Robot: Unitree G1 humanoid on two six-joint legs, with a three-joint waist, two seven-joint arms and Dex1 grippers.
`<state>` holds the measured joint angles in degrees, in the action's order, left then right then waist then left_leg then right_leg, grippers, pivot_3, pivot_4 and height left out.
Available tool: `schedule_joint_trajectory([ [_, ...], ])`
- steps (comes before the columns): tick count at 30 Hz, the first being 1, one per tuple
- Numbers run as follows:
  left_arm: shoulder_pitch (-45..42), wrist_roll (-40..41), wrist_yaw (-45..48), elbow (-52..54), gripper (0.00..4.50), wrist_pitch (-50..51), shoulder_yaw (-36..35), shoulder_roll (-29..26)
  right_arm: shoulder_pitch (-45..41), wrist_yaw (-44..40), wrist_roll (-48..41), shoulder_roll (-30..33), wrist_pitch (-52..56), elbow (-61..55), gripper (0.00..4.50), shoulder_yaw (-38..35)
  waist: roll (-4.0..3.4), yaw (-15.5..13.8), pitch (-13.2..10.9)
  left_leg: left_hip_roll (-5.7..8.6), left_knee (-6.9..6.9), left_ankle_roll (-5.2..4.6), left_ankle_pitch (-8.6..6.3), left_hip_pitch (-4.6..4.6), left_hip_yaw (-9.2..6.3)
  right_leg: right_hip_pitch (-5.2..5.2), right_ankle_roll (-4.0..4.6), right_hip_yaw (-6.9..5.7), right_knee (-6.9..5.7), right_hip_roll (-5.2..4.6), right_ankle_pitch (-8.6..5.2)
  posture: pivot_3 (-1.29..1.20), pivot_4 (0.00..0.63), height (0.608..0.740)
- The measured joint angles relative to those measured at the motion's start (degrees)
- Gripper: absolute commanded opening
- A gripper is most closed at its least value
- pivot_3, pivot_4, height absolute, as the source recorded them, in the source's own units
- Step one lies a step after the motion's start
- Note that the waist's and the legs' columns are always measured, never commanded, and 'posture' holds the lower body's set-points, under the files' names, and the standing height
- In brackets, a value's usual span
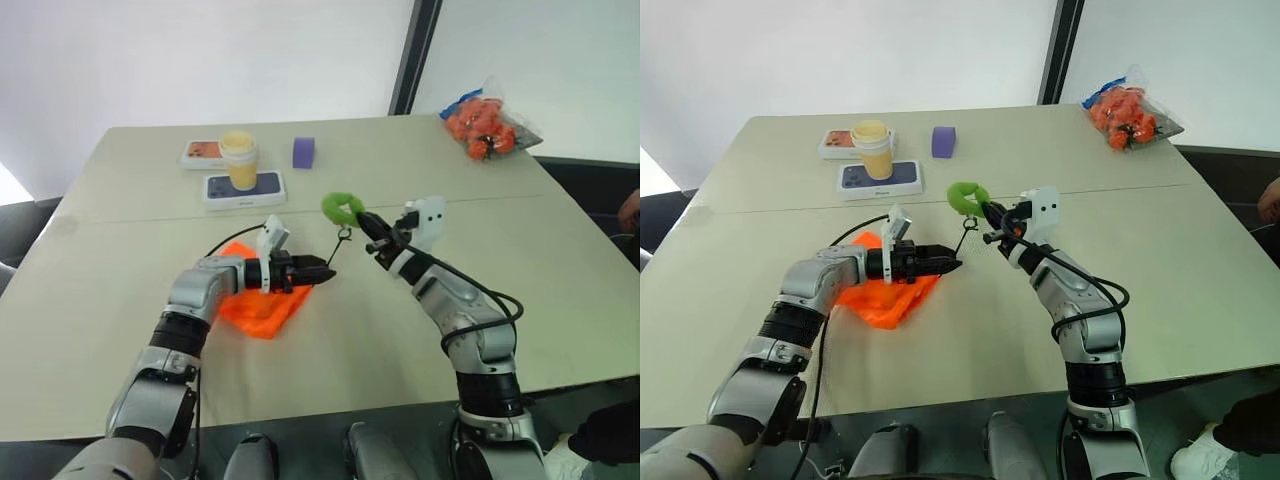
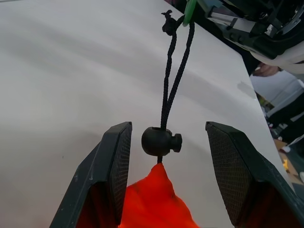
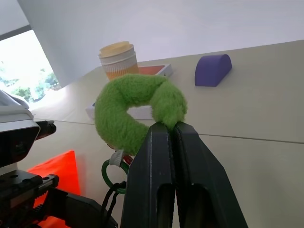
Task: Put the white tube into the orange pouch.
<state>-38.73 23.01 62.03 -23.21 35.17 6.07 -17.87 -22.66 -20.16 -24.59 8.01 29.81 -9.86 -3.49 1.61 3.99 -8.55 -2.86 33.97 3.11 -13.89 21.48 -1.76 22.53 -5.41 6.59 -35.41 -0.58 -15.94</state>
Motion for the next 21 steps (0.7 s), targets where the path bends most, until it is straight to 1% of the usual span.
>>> schedule_joint_trajectory([
  [3, -0.1, 0.0, 0.4, -0.4, 2.65, -0.2, 0.0, 0.0, 0.0, 0.0, -0.2, 0.0, 0.0, 0.0, 0.0, 0.0, 0.0, 0.0, 0.0, 0.0, 0.0, 0.0, 0.0, 0.0, 0.0, 0.0, -0.01, 0.0, 0.0, 0.0, 0.0, 0.0, 0.15, 0.723],
  [6, -0.1, -0.2, 0.5, -0.4, 1.73, -0.5, 0.2, 0.0, 0.0, 0.0, -0.3, 0.0, 0.0, 0.0, 0.0, 0.0, 0.0, 0.0, 0.0, 0.0, 0.01, 0.0, 0.0, 0.0, 0.0, -0.01, 0.0, 0.0, 0.0, 0.0, 0.0, 0.0, 0.15, 0.723],
  [9, -0.1, -0.3, 0.8, -0.4, 0.26, -0.4, 0.2, 0.0, 0.0, 0.0, -0.3, 0.0, 0.0, 0.0, 0.0, 0.0, 0.0, 0.0, 0.0, 0.0, 0.01, 0.0, 0.0, 0.0, 0.0, -0.01, 0.0, 0.0, 0.0, 0.0, 0.0, 0.0, 0.15, 0.723],
  [10, -0.1, -0.3, 1.0, -0.4, 0.18, -0.4, 0.3, -0.1, 0.0, 0.0, -0.3, 0.0, 0.0, 0.0, 0.0, 0.0, 0.0, 0.0, 0.0, 0.0, 0.01, 0.0, 0.0, 0.0, 0.0, -0.01, 0.01, 0.0, 0.0, 0.0, 0.0, 0.0, 0.15, 0.723],
  [17, 0.4, -1.5, 1.8, 1.3, 0.19, -0.7, 2.2, -2.0, -0.3, 0.5, -0.2, 0.0, -0.2, 0.1, 0.0, -0.1, -0.01, 0.1, 0.0, 0.0, 0.0, 0.0, 0.0, -0.01, 0.0, 0.0, 0.01, 0.0, -0.01, 0.0, -0.01, 0.0, 0.15, 0.723],
  [21, 3.9, -3.8, 4.5, 6.6, 0.19, -2.4, 4.9, -7.3, -2.7, 4.3, 1.9, 0.1, -1.7, 2.9, 0.0, -1.9, -0.07, 0.1, 0.0, -0.01, -0.04, 0.0, 0.0, -0.06, 0.0, 0.0, 0.05, 0.0, -0.05, 0.0, -0.02, 0.0, 0.15, 0.723],
])
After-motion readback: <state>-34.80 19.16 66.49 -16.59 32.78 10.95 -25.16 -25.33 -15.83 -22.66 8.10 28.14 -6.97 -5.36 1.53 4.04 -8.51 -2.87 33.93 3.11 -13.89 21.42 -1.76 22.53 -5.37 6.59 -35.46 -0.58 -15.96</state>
